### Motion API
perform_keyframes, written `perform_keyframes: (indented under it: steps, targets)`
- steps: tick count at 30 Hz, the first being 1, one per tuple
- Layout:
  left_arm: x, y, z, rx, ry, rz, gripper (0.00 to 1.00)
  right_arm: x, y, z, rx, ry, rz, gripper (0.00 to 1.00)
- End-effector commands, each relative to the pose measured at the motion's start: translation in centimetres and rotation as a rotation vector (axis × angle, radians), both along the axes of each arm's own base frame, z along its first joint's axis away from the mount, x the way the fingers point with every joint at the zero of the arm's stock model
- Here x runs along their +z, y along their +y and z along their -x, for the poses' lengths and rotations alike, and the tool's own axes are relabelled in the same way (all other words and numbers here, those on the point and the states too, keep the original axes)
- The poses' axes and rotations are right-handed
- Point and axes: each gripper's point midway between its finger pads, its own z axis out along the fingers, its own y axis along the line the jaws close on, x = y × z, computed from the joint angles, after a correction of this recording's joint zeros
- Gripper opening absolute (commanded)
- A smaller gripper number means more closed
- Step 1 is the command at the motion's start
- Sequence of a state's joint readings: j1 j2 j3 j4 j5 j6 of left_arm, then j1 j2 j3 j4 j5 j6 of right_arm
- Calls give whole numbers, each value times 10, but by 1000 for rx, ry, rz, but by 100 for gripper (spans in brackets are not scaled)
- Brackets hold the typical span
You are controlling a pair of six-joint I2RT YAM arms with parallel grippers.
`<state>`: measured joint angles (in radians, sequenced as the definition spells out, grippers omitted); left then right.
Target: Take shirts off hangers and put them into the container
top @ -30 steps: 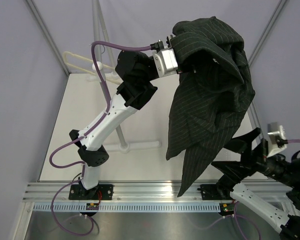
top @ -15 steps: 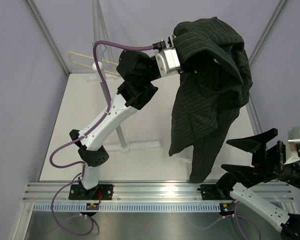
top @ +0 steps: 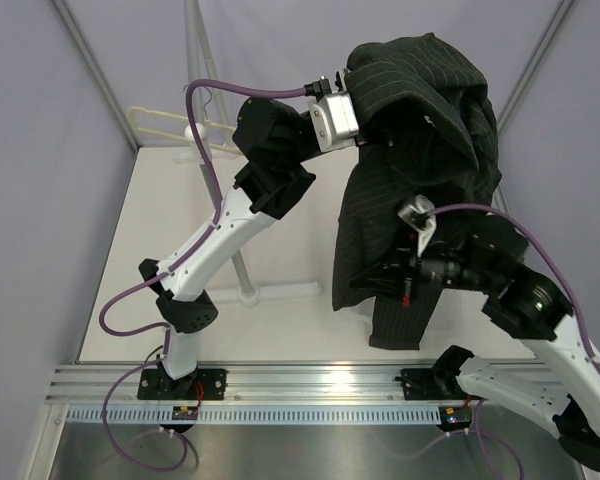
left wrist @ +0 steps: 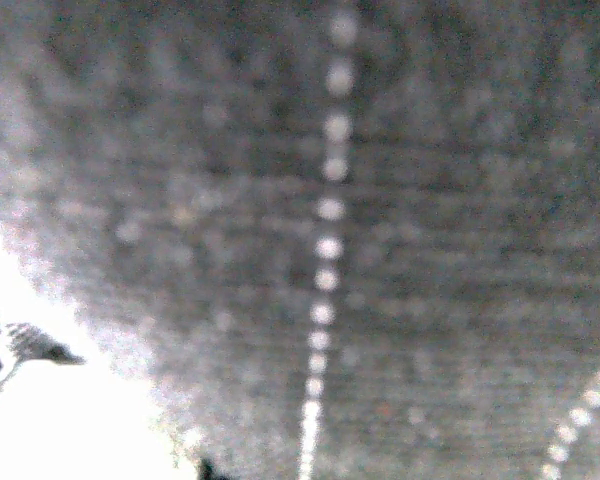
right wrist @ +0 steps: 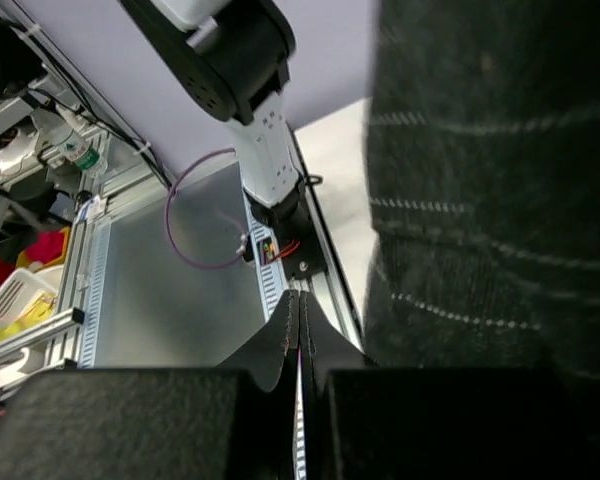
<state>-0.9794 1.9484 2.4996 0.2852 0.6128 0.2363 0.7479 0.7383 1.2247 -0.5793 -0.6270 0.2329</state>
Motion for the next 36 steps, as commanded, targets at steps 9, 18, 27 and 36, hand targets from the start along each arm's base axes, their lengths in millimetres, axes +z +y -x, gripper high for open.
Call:
perform_keyframes:
  steps: [9,18,27,36]
  targets:
    - [34,31,26,-34,-15,92,0,-41,20,-81,-322,-12,94,0]
    - [35,33,48,-121,5,67,0,-64,-40,-135,-780,-19,185,0]
    - [35,35,58,-184,21,62,0,-46,-81,-155,-995,-92,287,0]
    - [23,35,68,-241,35,22,0,-53,-127,-191,-1209,-83,369,0]
